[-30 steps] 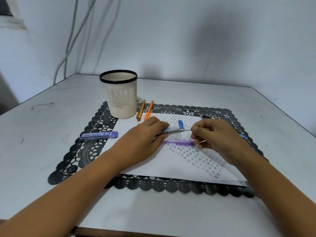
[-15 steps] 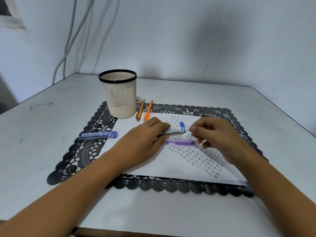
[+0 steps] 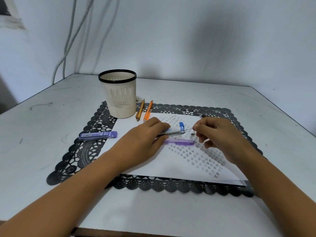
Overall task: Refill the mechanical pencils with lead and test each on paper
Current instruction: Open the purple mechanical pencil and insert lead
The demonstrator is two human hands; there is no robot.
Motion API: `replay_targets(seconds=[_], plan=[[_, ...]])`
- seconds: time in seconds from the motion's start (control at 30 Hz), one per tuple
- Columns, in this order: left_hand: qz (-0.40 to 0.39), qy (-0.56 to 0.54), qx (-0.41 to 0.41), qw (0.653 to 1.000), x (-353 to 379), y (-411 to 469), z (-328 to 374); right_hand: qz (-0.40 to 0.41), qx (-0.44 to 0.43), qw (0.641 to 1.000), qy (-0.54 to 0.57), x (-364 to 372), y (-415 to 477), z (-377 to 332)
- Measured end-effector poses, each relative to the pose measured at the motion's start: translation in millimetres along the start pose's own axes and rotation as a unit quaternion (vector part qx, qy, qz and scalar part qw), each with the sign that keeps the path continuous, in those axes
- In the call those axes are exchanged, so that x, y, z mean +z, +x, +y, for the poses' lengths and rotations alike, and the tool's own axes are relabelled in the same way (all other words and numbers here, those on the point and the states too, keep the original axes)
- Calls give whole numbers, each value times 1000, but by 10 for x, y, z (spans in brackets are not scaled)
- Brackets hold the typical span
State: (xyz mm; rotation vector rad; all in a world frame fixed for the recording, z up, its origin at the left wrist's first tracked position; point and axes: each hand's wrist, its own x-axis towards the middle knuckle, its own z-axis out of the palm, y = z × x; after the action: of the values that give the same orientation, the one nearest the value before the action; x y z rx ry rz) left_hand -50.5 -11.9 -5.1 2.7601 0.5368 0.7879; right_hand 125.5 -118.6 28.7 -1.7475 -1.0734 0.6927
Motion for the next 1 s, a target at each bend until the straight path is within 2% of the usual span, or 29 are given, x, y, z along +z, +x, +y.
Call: replay_targets(seconds=[0.2,0.47,0.7,1.0], plan=[[20,4,-15,1000,5,9,-42,39,1,999,-2,-76,19,-13],[49,7,-33,998,9,24,-97,107,54,993,4,-166,83,40],[55,7,-34,998,17,26,-97,78,92,991,-52,-117,119,140],[52,2,-29,998,8,12,-74,74,25,962,-262,-24,146,235]])
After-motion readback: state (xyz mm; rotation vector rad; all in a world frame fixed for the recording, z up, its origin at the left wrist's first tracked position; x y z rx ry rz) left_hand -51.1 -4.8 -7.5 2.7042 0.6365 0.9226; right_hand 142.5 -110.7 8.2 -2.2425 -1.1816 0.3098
